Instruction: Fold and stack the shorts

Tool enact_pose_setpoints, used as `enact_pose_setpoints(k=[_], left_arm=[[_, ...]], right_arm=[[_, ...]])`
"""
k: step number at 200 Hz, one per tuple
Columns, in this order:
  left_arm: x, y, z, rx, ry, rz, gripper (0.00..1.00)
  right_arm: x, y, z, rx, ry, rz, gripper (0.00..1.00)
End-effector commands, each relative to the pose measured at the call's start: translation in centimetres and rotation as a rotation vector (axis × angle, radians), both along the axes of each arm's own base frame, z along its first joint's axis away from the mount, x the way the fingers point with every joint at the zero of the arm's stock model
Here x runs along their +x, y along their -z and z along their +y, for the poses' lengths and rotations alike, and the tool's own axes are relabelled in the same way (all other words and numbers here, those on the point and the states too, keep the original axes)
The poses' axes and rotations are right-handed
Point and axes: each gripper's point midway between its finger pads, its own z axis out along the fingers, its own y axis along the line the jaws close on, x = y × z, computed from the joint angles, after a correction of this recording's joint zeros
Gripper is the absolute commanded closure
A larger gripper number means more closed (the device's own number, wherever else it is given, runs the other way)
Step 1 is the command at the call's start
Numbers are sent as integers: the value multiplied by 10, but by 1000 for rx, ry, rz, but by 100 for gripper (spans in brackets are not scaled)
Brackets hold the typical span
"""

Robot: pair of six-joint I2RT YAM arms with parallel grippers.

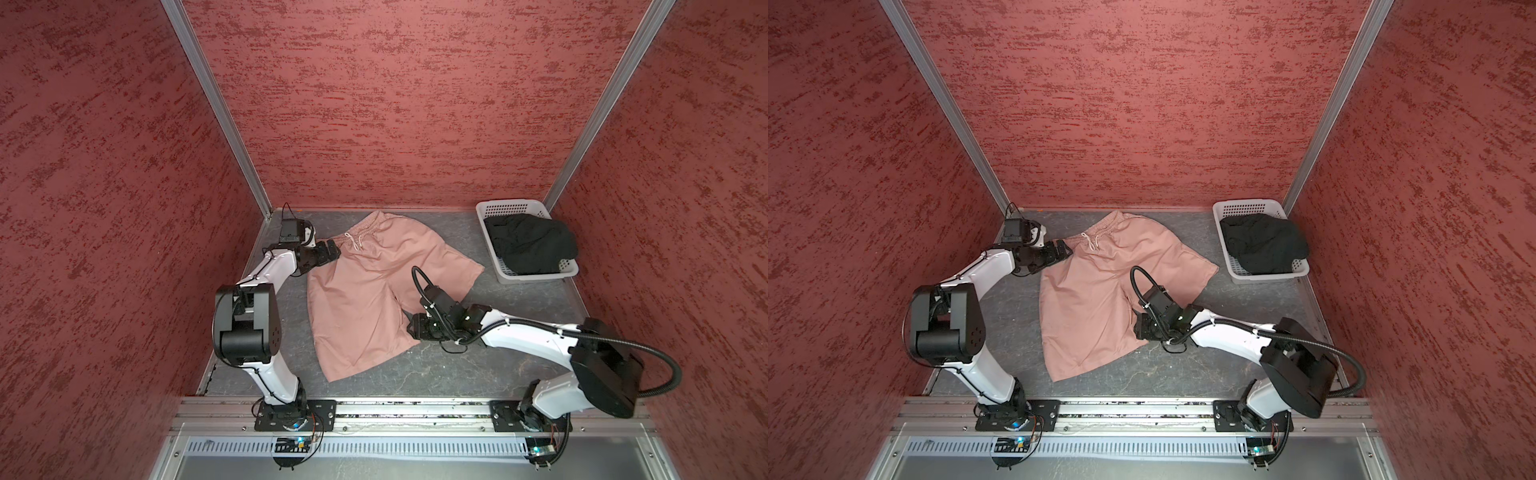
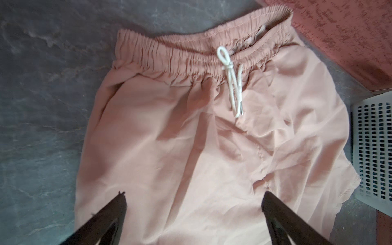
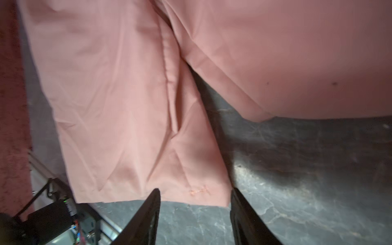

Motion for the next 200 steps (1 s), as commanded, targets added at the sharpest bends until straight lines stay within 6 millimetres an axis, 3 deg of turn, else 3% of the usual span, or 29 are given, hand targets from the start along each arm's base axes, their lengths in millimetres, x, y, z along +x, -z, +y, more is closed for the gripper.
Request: enact_pose_setpoints(k=[1,20,38,62,85,109,150,169,177,200], left_arm=[[15,-27,11,75,0,-83,1],[28,-31,24,155,-24,-102,0],[41,-36,20,166,16,-141,1],[58,-39,-9,158,141,-188,1],[71,-32,-47,92,248,-192,1],[85,-2,-61,82,267,-132,1],[93,44,-24,104,131,22,1],[84,53,-4,52,61,79,1],[80,55,4,26,35,88,1],[64,65,31,-8,-39,121,1]], right_arm=[[13,-8,1,-21,-4,-79,45],[24,-20,-13,-55,27,-140,44],[42,-31,-37,-67,87,-196,43],[73,-39,-67,-37,177,-258,43],[96,-47,-77,-12,216,-314,43],[113,-50,-77,22,221,-334,42],[125,-42,-87,42,247,-316,38],[129,-41,-94,53,261,-316,37],[131,-31,-95,44,261,-300,37],[137,-31,-87,60,215,-314,37]])
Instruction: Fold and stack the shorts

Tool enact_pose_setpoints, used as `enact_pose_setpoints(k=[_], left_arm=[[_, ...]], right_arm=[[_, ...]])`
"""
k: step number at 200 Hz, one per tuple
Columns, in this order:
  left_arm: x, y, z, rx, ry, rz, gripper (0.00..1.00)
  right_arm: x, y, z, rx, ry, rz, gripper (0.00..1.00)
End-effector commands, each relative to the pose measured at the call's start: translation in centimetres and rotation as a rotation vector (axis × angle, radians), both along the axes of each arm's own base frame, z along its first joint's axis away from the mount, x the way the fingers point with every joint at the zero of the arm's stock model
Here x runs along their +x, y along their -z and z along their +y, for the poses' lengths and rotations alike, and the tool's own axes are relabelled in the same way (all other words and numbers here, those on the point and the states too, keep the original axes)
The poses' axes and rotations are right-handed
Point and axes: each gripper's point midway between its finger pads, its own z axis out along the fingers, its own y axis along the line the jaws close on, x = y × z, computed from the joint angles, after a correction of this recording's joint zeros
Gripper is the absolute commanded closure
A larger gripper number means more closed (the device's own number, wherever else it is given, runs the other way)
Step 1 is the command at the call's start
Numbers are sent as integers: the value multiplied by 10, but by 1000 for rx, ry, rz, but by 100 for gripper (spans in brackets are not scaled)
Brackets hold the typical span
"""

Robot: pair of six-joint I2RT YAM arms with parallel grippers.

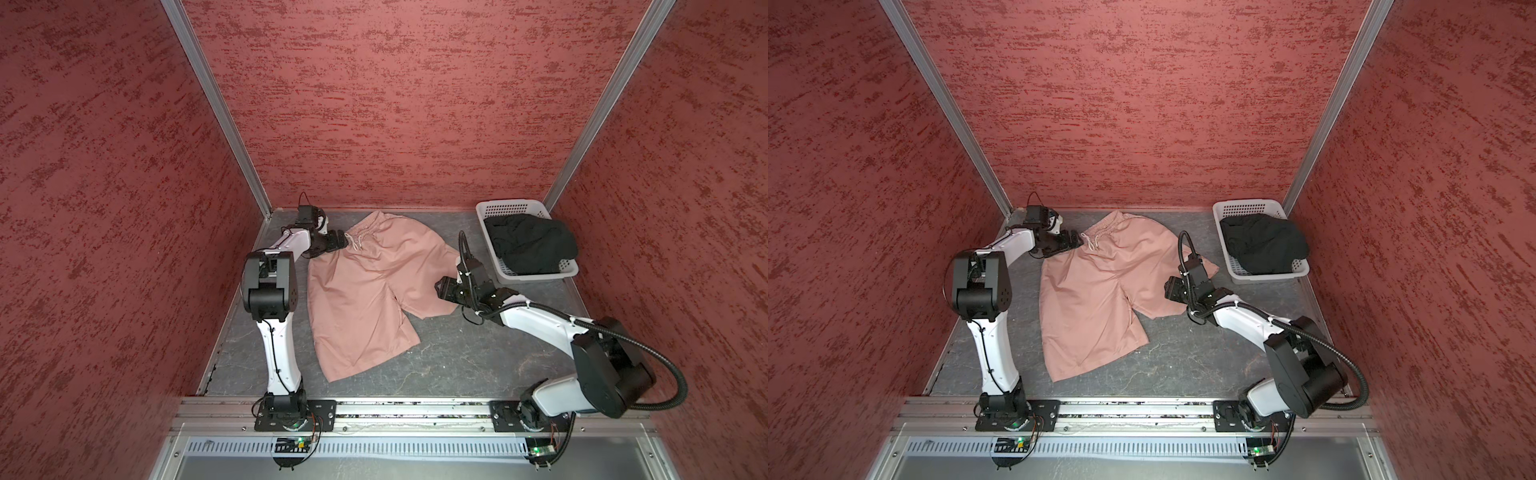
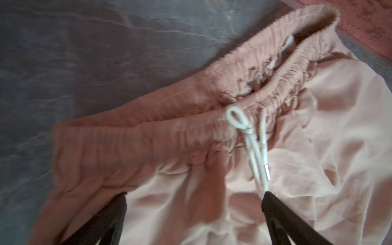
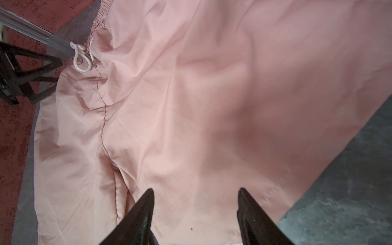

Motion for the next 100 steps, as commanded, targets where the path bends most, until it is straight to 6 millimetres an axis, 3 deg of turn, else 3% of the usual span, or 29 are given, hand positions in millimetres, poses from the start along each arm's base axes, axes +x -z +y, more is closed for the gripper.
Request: enact_pose_setpoints(k=[1,34,60,78,100], left_arm=[[-17,3,24,-46,-92,42,1],[-47,19,52,-67,-180,98,1],[-72,16,74,-119,-290,100,1],[-87,9,85,-136,-352,67,1],[-89,-6,86,-130,-357,5,1]], right_arm=[[6,2,9,17,-58,-24,37],[8,-3,25,7,-168,-34,36],[15,2,20,-47,-154,-11,32],[34,3,16,-52,-124,-2,30],[69,12,10,-44,-78,7,31]])
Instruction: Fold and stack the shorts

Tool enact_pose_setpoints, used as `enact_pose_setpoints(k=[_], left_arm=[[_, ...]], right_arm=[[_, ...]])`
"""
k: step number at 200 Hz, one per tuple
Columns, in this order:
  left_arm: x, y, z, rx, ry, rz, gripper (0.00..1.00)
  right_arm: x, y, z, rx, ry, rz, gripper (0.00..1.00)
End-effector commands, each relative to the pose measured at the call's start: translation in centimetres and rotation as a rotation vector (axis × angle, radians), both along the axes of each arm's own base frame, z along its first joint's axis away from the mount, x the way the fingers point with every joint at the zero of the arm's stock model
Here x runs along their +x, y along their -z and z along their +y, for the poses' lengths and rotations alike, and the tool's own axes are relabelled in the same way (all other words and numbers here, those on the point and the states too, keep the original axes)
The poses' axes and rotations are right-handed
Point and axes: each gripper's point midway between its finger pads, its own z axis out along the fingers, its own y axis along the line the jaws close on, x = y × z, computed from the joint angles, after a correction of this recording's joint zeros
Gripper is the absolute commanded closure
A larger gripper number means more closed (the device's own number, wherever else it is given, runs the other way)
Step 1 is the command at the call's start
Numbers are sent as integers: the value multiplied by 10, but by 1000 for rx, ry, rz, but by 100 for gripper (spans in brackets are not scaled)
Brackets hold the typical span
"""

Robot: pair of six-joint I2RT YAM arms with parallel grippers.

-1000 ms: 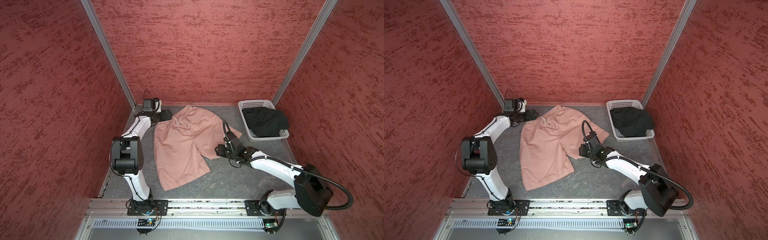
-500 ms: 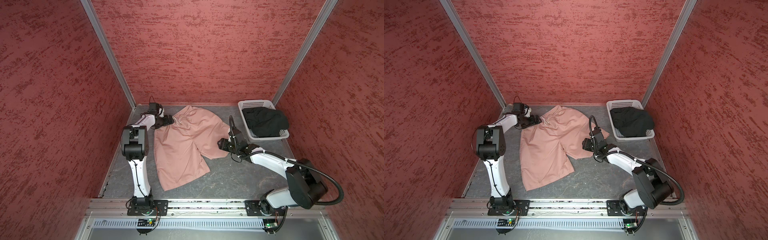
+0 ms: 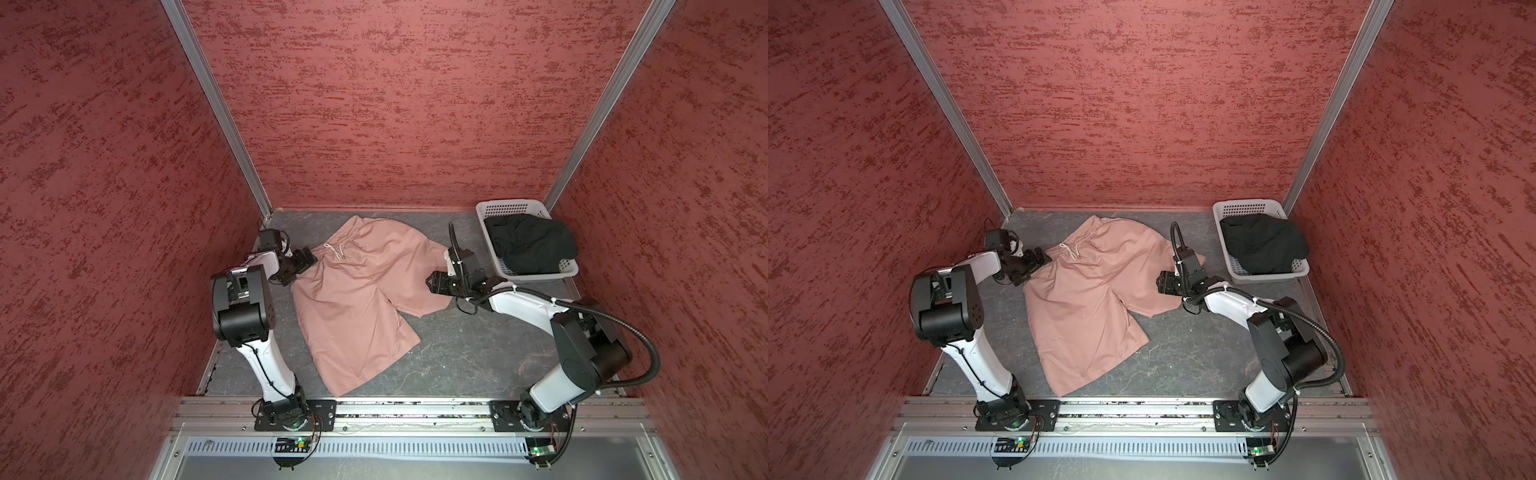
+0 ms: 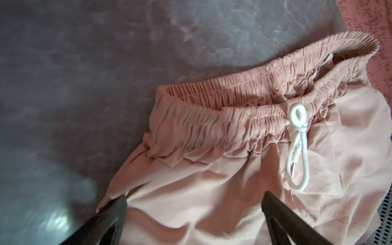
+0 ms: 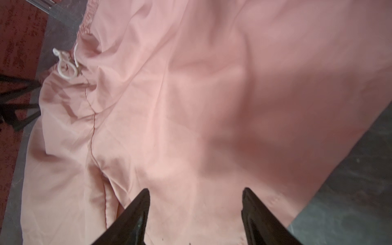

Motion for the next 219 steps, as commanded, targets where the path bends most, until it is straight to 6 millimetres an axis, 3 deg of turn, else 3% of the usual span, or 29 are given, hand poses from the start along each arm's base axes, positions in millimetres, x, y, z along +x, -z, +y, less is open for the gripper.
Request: enact_pose_setpoints(k=[1,34,83,123,141,163,182,201,219], left_arm=[[4,-18,2,1,-34,-75,1],[12,-33,-10,-5,15,-124,1],[19,-38,-16,-28,23,-150,1],[13,-57,-48,-68,83,-156,1],[7,-77,-55,-24,97,-167,1],[7,-99,-48,44,83,-184,1],[17,-118,-42,96,84,-226,1],[37,-137,-56,106,149,-328,1],[55,-140,-73,92,220,-350,1]], right_arm=[[33,9,-11,-15,39,8,30],[86,35,-14,-21,81,35,30],[149,69,8,23,95,77,30],[204,69,6,175,173,60,31],[224,51,19,217,118,19,31],[222,17,36,227,34,-30,31],[203,-24,30,195,6,-101,30],[168,-61,7,143,27,-169,29],[125,-71,-23,70,86,-177,27]])
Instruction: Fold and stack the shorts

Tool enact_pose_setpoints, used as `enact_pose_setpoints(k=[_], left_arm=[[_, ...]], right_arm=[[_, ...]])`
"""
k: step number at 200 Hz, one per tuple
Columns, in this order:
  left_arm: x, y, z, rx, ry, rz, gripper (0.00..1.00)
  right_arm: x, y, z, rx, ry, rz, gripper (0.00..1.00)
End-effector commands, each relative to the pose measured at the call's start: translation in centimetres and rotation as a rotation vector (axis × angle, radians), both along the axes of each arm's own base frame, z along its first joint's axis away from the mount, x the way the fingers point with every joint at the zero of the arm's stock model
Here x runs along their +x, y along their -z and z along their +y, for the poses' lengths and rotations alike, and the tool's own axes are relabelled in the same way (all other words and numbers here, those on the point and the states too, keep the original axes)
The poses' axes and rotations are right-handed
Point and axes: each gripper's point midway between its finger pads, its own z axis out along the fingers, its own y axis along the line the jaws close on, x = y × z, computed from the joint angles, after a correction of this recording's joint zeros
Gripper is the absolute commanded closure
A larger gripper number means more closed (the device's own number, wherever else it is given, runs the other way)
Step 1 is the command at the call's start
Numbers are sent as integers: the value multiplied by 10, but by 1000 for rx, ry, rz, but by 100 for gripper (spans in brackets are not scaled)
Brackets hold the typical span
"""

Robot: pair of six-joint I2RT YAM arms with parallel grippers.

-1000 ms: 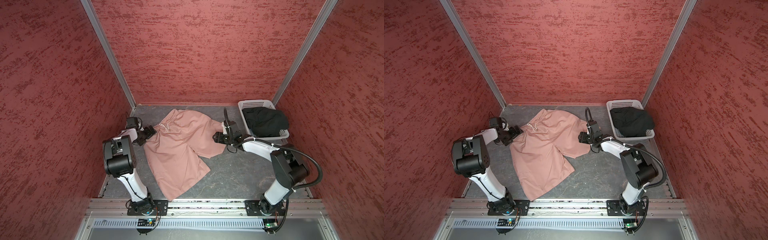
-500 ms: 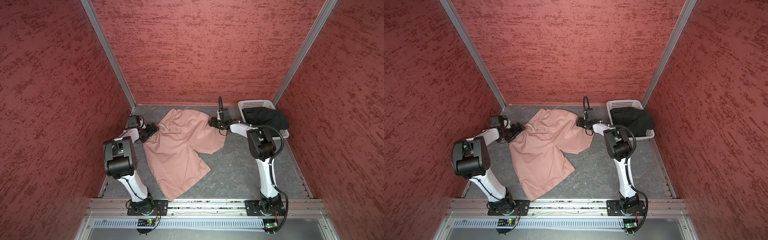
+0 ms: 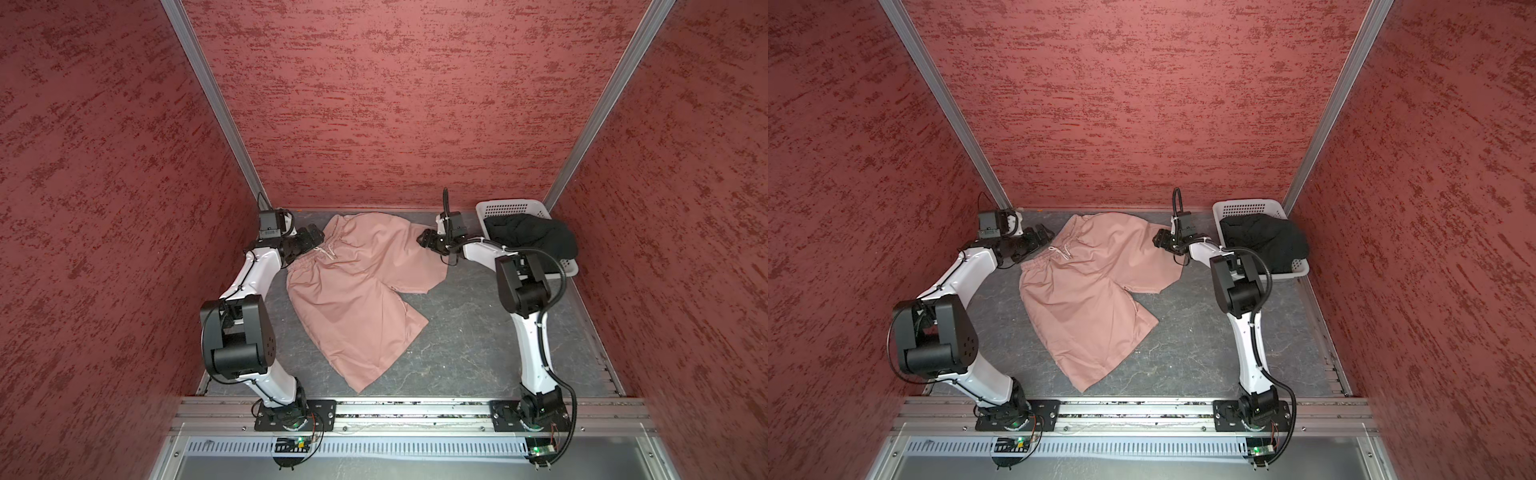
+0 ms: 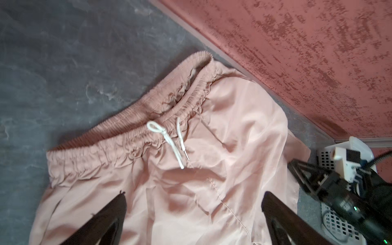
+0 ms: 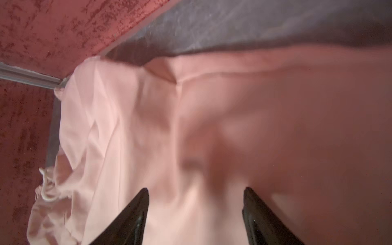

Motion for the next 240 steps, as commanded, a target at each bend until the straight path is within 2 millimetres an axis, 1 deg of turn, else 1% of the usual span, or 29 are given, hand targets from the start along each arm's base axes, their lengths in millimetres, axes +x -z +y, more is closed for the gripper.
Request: enact_pose_setpoints(k=[1,4,5,6,9,10,21,37,51,64,78,97,123,149,170,181,194,213,217,218,221,224,240], left_arm=[[24,-4,-20,31,99,-45,1],[27,-4,-23,25,112,-43,1],[28,-3,-24,22,116,-41,1],[29,-3,-25,20,120,-41,1],[32,-2,-28,15,129,-39,1],[33,-1,-28,14,130,-34,1],[42,5,-40,2,166,-19,1],[45,16,-54,39,197,13,1],[42,24,-61,79,201,30,1],[35,29,-66,69,210,44,1],[25,30,-68,55,211,53,1],[8,32,-66,53,198,63,1],[-20,36,-68,31,187,75,1],[-41,35,-72,5,185,61,1],[-56,39,-73,1,183,76,1],[-62,42,-73,3,179,84,1],[-70,44,-72,5,175,87,0],[-76,46,-71,13,173,93,1],[-77,47,-71,16,174,97,1],[-77,47,-71,16,173,98,0],[-77,47,-70,19,172,98,1],[-78,47,-70,21,171,100,1],[-80,48,-69,28,167,106,1]], right_arm=[[-34,-93,-26,-62,34,-197,27],[-42,-93,-32,-70,47,-192,27],[-44,-90,-34,-75,50,-186,27],[-46,-93,-35,-75,53,-192,27],[-56,-90,-40,-84,62,-181,27],[-57,-92,-41,-83,67,-184,27],[-88,-80,-56,-94,94,-152,27],[-123,-60,-64,-76,108,-102,26],[-142,-42,-63,-44,91,-58,26],[-150,-28,-61,-22,83,-34,26],[-150,-18,-60,-26,75,-21,26],[-143,-9,-53,-15,53,-14,27],[-133,7,-45,-3,31,8,28],[-123,15,-33,38,4,11,29],[-121,25,-29,58,8,28,31],[-121,28,-27,69,6,30,34],[-120,30,-21,85,-4,32,41],[-118,28,-9,82,-35,33,53],[-117,28,-8,73,-39,37,59],[-117,27,-8,68,-38,37,59],[-117,27,-8,56,-37,43,65],[-117,27,-8,43,-36,48,69],[-119,22,-12,-42,-28,87,86]])
